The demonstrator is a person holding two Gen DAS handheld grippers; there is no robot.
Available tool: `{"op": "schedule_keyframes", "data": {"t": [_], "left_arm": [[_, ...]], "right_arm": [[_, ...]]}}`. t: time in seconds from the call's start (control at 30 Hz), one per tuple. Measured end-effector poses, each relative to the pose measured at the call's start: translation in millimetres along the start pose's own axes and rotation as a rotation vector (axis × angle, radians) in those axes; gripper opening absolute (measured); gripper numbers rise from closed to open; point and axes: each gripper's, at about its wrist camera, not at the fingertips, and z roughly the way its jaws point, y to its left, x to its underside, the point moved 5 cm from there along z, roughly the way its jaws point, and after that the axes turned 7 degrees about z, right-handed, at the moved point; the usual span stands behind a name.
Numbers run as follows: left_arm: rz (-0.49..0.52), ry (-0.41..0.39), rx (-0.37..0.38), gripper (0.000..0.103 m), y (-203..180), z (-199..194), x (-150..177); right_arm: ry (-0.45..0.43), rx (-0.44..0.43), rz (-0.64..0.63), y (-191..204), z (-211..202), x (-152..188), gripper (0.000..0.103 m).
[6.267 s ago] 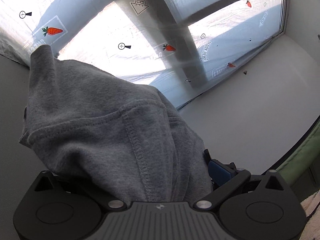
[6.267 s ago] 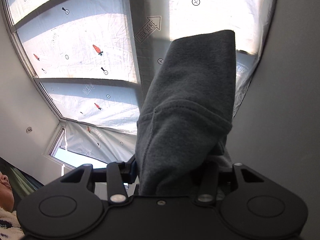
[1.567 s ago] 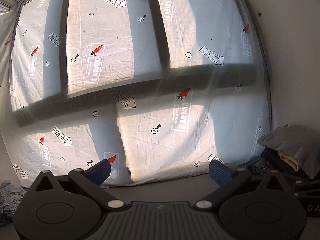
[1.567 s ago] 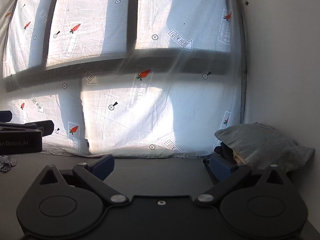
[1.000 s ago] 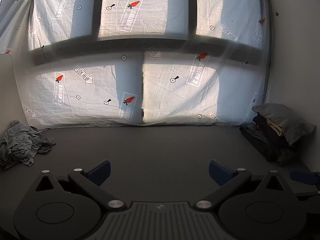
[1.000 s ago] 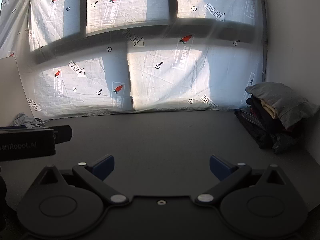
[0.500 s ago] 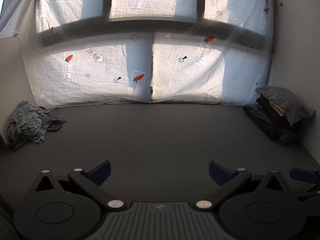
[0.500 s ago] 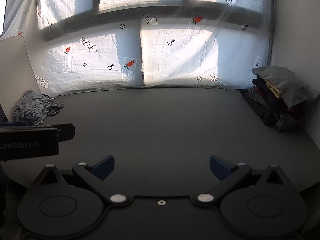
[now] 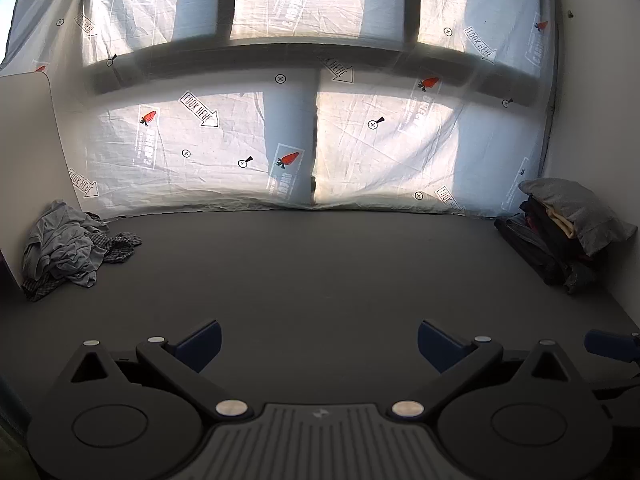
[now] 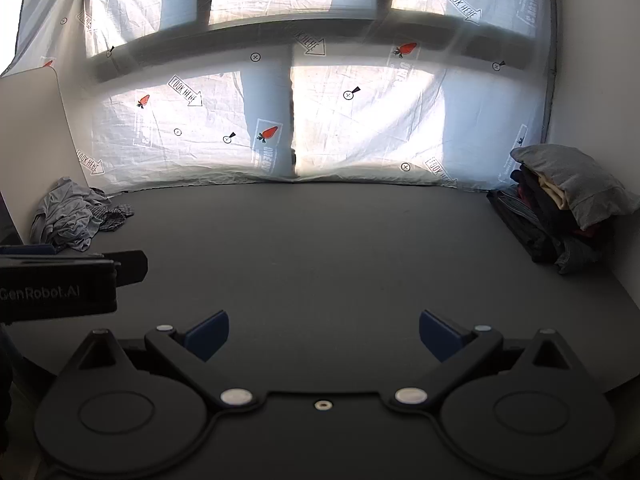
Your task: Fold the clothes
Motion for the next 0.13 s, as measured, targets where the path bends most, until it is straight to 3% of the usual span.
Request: {"op": "schedule_keyframes", "data": {"t": [0.13], "left_arm": [[-0.002, 0.002, -0.003, 0.103, 0.0, 0.9, -0.3]], "right_arm": [[-0.002, -0.002, -0.004, 0.2, 0.7, -0.4, 0.103]]}}
